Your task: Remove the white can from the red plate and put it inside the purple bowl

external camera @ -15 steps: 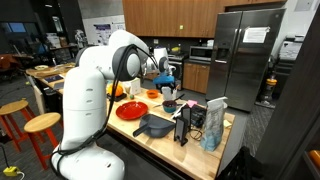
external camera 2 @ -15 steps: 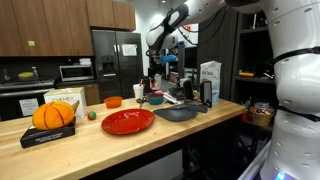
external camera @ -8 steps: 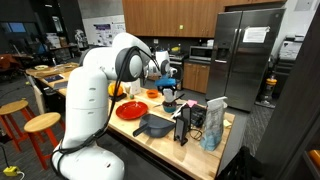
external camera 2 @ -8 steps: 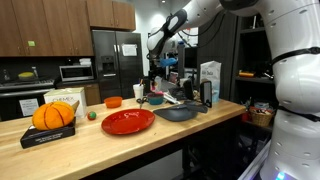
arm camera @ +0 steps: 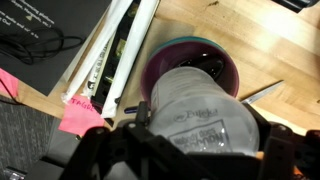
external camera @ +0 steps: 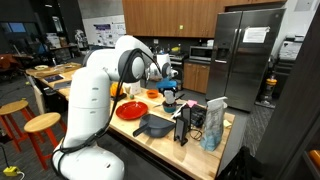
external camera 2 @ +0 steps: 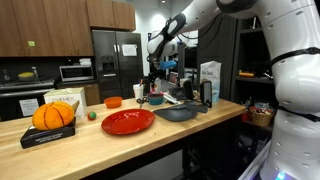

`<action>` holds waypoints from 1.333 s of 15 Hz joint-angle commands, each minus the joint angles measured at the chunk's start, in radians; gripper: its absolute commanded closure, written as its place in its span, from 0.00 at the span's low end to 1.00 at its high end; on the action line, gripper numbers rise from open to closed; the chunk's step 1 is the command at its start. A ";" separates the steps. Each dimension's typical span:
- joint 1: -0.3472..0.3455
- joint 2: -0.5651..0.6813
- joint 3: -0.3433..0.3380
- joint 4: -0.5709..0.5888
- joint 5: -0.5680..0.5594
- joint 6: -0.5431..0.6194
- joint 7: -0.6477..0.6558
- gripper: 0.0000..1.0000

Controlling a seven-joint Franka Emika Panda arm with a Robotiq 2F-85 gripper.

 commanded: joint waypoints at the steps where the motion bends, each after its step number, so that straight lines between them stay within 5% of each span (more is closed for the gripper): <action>1: -0.011 0.015 0.004 0.022 0.003 0.011 -0.024 0.38; 20: -0.009 0.067 0.021 0.042 0.021 0.016 -0.029 0.38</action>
